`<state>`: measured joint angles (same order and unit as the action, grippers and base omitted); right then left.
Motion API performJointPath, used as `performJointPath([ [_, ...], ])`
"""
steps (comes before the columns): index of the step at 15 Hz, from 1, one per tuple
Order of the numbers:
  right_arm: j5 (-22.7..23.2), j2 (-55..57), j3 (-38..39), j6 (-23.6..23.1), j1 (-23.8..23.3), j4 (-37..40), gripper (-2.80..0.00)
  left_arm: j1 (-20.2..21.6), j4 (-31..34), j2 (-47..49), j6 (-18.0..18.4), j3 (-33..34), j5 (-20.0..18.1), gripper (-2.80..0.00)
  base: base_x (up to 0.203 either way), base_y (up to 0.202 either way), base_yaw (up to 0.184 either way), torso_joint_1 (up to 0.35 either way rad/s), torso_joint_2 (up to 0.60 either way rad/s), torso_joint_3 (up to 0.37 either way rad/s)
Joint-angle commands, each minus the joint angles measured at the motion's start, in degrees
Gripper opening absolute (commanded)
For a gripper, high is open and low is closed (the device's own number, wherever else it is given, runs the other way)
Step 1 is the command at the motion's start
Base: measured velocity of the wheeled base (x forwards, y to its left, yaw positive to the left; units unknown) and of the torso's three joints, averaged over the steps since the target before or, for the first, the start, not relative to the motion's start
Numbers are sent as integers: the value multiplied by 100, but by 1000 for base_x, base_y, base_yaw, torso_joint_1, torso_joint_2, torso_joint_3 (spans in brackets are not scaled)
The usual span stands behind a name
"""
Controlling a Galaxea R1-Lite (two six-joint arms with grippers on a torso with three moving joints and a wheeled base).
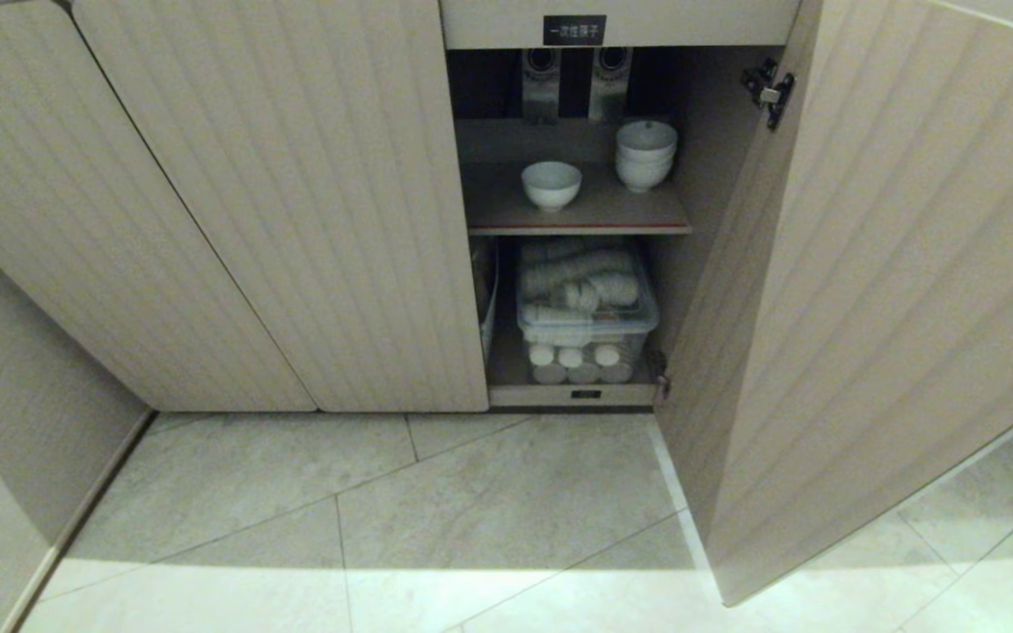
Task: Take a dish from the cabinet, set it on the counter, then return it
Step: Take the bowl from the cabinet
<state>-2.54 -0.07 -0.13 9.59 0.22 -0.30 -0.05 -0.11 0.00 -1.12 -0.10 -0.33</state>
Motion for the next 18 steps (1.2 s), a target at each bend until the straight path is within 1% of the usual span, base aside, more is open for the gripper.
performJointPath([
  [1,-1,7,-5,7,4,-5,-280,-4,-7,0,6,1,-2,-280,0,0,0,0,0,0],
  [18,-1,7,-2,7,4,-5,-280,-4,2,0,-2,1,7,-280,0,0,0,0,0,0],
])
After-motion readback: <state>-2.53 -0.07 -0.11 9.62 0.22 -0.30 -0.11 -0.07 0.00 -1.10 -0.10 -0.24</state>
